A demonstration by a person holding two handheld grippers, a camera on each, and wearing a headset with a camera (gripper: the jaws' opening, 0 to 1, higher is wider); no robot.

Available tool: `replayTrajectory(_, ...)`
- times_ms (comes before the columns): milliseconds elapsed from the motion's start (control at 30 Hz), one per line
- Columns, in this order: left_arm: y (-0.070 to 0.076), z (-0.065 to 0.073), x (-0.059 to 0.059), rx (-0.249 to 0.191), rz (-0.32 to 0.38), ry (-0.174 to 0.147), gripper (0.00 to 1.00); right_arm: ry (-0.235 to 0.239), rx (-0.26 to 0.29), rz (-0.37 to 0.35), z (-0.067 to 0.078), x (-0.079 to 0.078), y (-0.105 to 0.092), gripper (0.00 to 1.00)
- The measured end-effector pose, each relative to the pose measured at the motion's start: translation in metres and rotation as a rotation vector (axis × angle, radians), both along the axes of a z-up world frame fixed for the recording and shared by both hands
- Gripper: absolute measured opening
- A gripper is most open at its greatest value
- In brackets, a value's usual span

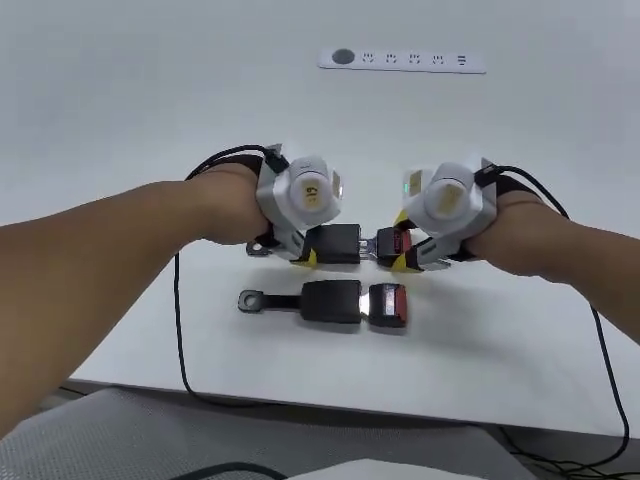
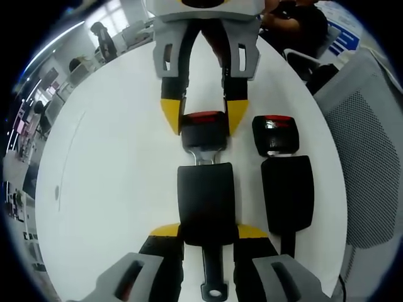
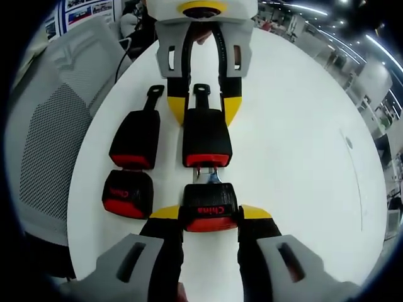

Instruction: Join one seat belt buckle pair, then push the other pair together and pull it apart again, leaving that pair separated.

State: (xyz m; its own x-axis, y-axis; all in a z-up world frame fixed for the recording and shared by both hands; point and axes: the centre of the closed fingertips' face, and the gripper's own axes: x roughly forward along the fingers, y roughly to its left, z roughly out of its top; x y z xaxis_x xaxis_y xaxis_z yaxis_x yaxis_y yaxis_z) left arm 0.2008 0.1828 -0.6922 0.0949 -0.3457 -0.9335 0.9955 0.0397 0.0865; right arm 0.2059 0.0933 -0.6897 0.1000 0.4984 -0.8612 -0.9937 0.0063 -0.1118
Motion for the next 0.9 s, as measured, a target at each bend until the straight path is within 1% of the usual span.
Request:
replayTrajectory(233,0.0,0.0,0.0,0.0,0.006,0.005,0.29,0.003,0.006,-0.003,0.001,-0.001,0.005,0.32)
replayTrajectory(333,0.0,0.0,0.0,0.001,0.006,0.005,0.29,0.006,0.017,-0.004,-0.001,-0.002,0.013,0.31)
replayTrajectory(400,0.0,0.001,0.0,0.001,0.008,0.005,0.29,0.007,0.009,-0.011,-0.002,-0.002,0.017,0.31)
replayTrajectory(500,0.0,0.0,0.0,-0.001,0.013,0.006,0.29,0.007,0.004,-0.013,-0.002,-0.002,0.016,0.31)
replayTrajectory(667,0.0,0.001,-0.001,0.0,0.017,0.005,0.29,0.009,0.015,-0.02,-0.003,-0.002,0.016,0.32)
replayTrajectory(900,0.0,0.0,0.0,-0.01,0.027,0.003,0.3,0.009,0.021,-0.026,-0.003,0.0,0.015,0.32)
